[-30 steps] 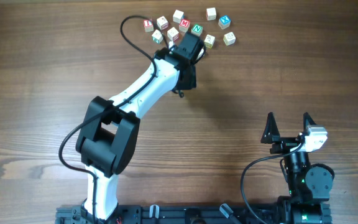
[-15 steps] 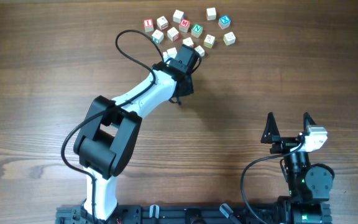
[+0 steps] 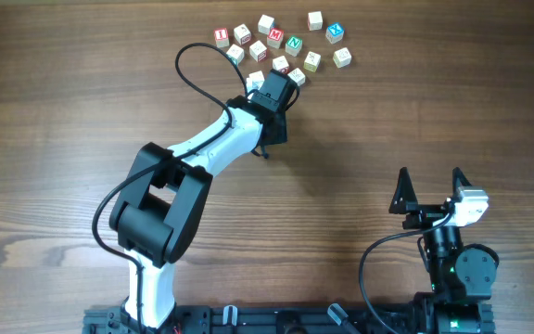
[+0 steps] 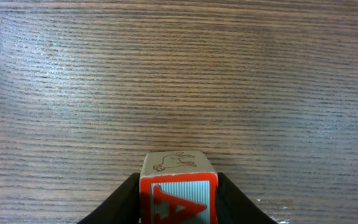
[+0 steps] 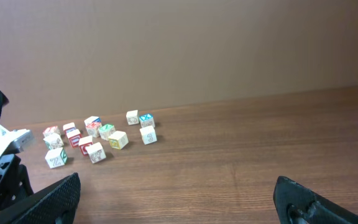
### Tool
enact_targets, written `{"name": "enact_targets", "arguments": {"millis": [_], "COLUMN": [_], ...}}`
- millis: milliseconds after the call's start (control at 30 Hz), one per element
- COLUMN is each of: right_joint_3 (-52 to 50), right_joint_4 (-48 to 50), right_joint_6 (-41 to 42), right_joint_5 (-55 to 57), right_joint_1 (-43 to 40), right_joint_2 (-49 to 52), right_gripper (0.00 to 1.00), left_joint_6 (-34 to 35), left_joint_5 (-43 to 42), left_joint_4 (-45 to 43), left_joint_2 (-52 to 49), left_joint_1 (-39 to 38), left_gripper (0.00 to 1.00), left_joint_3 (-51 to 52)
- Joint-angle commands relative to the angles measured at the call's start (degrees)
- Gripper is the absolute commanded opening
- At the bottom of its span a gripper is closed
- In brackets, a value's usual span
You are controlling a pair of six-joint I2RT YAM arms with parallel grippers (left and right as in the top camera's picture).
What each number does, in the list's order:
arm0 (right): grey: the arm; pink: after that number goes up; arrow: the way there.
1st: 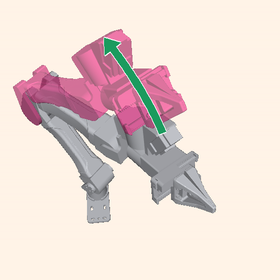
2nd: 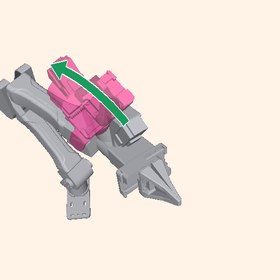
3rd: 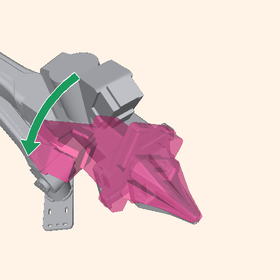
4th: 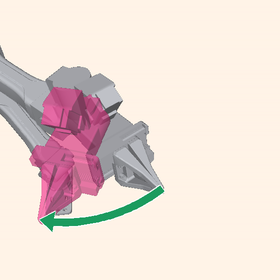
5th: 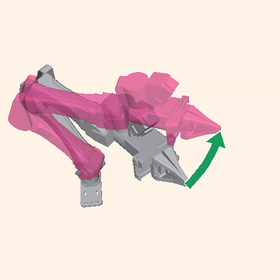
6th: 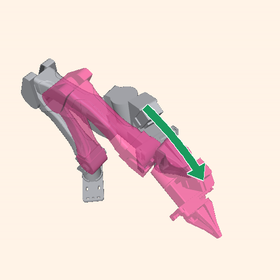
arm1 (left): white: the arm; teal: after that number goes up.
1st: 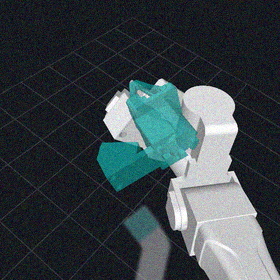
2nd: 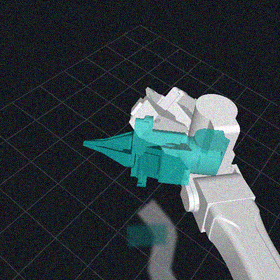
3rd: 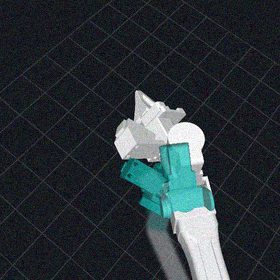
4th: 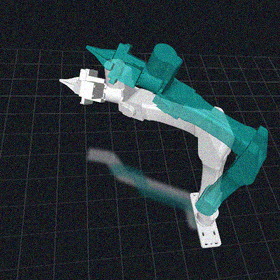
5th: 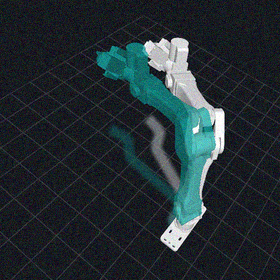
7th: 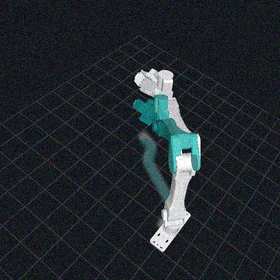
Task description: Form a horizontal line
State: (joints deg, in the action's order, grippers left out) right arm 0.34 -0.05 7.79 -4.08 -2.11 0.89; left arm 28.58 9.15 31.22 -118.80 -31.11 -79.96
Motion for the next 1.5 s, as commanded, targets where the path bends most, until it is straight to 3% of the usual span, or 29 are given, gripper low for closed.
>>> {"name": "enact_targets", "arguments": {"millis": [0, 233, 500, 867, 1000, 1300, 1467], "right_joint_3": [0.0, 0.0, 0.0, 0.0, 0.0, 0.0, 0.0], "right_joint_4": [0.2, 0.2, 0.2, 0.2, 0.2, 0.2, 0.2], "right_joint_6": [-0.3, -0.3, -0.3, -0.3, -0.3, -0.3, -0.3], "right_joint_5": [-0.2, -0.2, -0.2, -0.2, -0.2, -0.2, -0.2], "right_joint_1": [-0.4, -0.4, -0.4, -0.4, -0.4, -0.4, -0.4], "right_joint_2": [-0.6, -0.6, -0.6, -0.6, -0.6, -0.6, -0.6], "right_gripper": [1.0, 1.0, 1.0, 1.0, 1.0, 1.0, 0.99], "left_joint_6": [-2.9, -2.8, -2.7, -2.7, -2.9, -2.9, -0.8], "left_joint_5": [1.0, 0.3, -1.6, -1.6, -1.6, -1.2, 5.4], "left_joint_4": [0.2, 0.5, 1.1, -0.5, -3.3, -11.3, -14.5], "left_joint_2": [0.0, 0.0, 1.4, 8.9, 11.6, 13.4, 13.4], "left_joint_1": [0.5, 0.5, 0.5, 0.5, 0.5, 1.0, 1.6], "left_gripper": [0.35, 0.44, 0.65, 0.78, 1.0, 1.0, 1.0], "left_joint_3": [1.6, 1.6, 1.6, 1.5, 1.5, 1.5, 1.5]}}
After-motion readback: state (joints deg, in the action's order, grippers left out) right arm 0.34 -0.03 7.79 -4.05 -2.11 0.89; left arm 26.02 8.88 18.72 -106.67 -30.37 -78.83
